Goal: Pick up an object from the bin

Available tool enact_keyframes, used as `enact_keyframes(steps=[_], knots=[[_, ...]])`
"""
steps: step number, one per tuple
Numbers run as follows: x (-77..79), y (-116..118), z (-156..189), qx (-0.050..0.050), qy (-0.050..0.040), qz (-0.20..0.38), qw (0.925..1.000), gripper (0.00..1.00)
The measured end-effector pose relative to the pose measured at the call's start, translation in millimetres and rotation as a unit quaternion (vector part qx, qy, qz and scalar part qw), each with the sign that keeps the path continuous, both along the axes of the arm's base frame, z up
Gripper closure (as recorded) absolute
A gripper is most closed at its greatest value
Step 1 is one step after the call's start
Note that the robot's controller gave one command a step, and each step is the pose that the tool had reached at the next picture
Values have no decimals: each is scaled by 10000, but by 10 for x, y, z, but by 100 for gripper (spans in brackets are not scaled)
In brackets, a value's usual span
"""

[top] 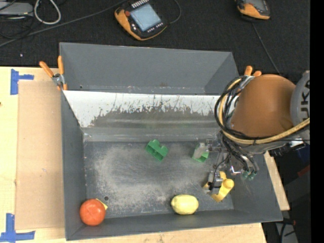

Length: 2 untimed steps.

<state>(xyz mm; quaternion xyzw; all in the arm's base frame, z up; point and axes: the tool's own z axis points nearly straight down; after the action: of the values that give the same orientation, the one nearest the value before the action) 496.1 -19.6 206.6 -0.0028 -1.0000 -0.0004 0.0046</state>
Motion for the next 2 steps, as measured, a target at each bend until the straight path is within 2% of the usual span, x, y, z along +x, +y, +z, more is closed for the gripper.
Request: enact_keyframes(steps=[1,2], knots=[[16,0,34,-2,-37,5,10000,0],[-221,298,-420,15,-29,1891,9820,0]])
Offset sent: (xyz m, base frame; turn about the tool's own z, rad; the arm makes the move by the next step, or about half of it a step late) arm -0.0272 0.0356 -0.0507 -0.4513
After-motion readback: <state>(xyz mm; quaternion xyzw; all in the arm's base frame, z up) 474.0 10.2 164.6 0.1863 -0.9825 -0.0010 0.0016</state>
